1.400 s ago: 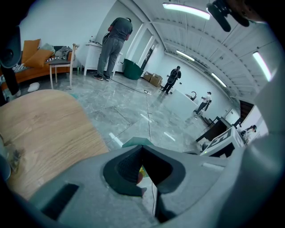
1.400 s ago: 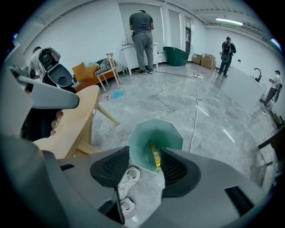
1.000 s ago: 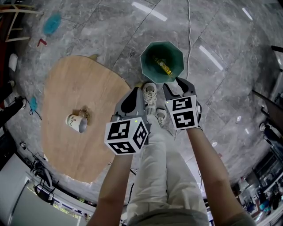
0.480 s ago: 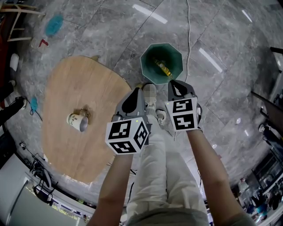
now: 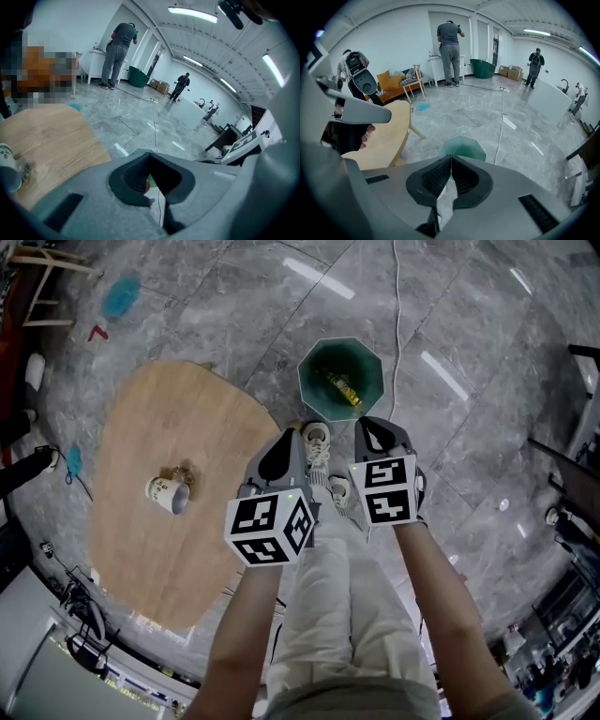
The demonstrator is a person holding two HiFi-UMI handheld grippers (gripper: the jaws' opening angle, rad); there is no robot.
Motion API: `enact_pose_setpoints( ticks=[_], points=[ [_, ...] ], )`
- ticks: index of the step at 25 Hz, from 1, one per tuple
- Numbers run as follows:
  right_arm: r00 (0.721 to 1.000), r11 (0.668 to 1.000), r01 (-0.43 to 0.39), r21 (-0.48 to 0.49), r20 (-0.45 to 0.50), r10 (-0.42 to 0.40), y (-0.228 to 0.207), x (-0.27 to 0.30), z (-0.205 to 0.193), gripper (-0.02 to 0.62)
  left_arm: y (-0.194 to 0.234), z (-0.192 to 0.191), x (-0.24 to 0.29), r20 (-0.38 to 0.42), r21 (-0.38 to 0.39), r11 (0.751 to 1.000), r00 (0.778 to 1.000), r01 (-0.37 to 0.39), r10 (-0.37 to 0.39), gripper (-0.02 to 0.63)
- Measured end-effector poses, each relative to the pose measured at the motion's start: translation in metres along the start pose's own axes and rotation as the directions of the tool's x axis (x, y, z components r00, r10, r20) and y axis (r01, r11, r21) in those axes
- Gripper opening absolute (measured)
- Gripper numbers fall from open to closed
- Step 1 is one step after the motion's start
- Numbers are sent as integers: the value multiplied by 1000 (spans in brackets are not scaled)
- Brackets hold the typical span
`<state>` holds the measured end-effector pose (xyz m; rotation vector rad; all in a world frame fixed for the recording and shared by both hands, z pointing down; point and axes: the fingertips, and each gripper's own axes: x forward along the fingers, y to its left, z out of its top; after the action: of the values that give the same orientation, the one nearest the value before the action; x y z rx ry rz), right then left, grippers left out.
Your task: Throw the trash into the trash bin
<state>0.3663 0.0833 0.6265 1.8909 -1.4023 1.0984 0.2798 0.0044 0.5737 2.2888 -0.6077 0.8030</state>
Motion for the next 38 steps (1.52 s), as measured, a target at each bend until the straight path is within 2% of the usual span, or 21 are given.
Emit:
enact_pose_setpoints(
  ticks=[19, 38],
  points=[
    [995, 1000, -3, 9, 98, 2, 16, -73, 29, 10, -28, 12, -57, 49, -26, 1000, 999, 11, -10, 0],
    [983, 999, -29, 27, 182, 23, 34, -166, 52, 9, -67, 35, -129, 80, -7, 1000, 996, 25, -25, 0]
  ],
)
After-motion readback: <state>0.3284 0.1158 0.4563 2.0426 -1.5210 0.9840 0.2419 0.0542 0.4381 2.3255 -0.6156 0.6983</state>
